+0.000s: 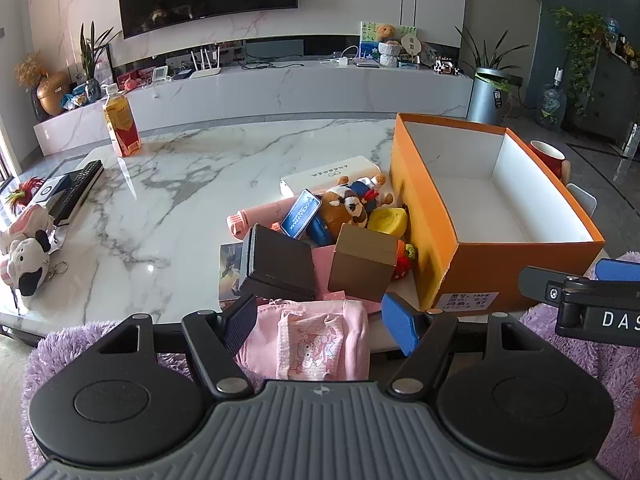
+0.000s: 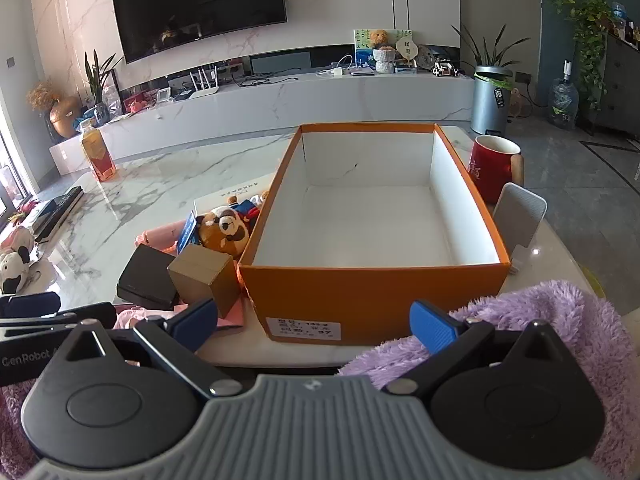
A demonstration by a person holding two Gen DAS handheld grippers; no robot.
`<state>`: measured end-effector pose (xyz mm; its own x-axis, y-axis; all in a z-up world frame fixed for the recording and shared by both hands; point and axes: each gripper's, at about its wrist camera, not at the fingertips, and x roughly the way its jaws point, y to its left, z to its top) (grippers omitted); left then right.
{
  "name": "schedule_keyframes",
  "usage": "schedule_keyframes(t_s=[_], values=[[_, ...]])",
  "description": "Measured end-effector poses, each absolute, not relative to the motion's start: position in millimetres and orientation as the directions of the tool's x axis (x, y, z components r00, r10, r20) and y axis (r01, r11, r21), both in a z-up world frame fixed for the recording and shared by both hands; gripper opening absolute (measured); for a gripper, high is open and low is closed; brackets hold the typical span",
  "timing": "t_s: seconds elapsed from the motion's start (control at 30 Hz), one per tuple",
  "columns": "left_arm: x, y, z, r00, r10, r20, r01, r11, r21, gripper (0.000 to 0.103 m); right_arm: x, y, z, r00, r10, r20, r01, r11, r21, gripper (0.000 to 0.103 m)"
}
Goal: Organize objects
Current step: 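Move the left tool toward the pink zippered pouch at the pile's edge, then close the left tool on the pink zippered pouch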
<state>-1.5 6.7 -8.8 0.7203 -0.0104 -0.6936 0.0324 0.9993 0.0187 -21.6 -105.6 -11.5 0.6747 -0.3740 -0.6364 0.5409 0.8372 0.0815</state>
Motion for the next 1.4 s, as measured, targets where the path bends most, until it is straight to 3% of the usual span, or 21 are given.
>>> schedule_keyframes(t_s=[0.23, 0.5, 0.77, 0.83, 0.93, 1.13, 1.2, 1.4], values=[[-1.0, 7.3, -10.8, 0.714, -0.018, -0.7, 0.041, 0.999, 0.016, 0.082, -20.6, -108.2, -14.5, 0.686, -0.331, -0.648, 0.527, 0.84, 0.129, 0.102], [2.1, 15.8, -16.5, 0.687, -0.051, -0.725, 0.066, 0.998, -0.008, 0.07, -13.0, -103.2, -20.0, 0.703, -0.295, -0.648, 0.491, 0.859, 0.142, 0.101], [11.0, 25.8, -32.1, 0.626, -0.113, -0.772, 0.106, 0.993, -0.06, 0.054, 7.8, -96.3, -36.9, 0.695, -0.184, -0.695, 0.4, 0.902, 0.161, 0.062], [14.7, 27.3, -37.3, 0.611, -0.101, -0.785, 0.102, 0.994, -0.049, 0.052, 14.8, -94.2, -43.3, 0.684, -0.15, -0.714, 0.374, 0.912, 0.167, 0.045], [21.4, 31.7, -41.9, 0.586, -0.097, -0.805, 0.112, 0.993, -0.038, 0.052, 25.7, -90.6, -50.6, 0.673, -0.106, -0.732, 0.338, 0.924, 0.177, 0.041], [33.8, 43.6, -53.7, 0.529, -0.079, -0.845, 0.121, 0.993, -0.017, 0.051, 50.3, -81.5, -60.4, 0.655, -0.004, -0.756, 0.256, 0.942, 0.216, 0.038], [36.8, 47.5, -59.1, 0.51, -0.076, -0.857, 0.12, 0.993, -0.016, 0.043, 58.7, -78.7, -65.8, 0.643, 0.024, -0.766, 0.237, 0.944, 0.228, 0.038], [43.1, 50.5, -68.4, 0.495, -0.058, -0.867, 0.131, 0.991, 0.008, 0.034, 82.1, -76.6, -85.5, 0.602, 0.089, -0.794, 0.213, 0.94, 0.267, 0.045]])
